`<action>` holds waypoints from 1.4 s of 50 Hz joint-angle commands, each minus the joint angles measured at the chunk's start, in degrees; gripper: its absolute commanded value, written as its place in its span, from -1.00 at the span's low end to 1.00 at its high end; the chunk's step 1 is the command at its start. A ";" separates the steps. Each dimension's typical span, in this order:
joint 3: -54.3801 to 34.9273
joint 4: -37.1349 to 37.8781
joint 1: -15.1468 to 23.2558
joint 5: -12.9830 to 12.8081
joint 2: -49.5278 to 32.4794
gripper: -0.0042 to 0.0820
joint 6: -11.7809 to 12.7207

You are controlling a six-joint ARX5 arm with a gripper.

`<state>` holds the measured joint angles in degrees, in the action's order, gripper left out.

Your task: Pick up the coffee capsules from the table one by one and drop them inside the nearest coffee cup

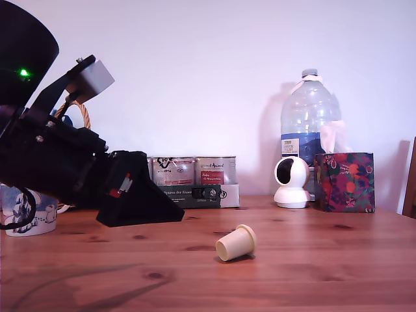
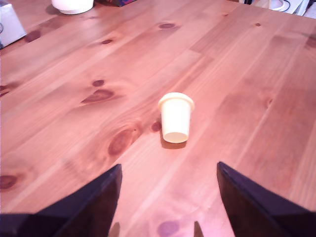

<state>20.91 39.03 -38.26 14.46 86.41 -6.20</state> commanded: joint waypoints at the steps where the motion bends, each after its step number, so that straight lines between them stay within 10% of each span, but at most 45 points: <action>1: 0.70 0.57 -0.15 0.13 1.18 0.39 -0.13; 70: 17.64 -0.24 -1.97 5.05 21.75 0.38 -0.26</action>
<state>38.00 38.59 -39.75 19.16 106.59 -6.22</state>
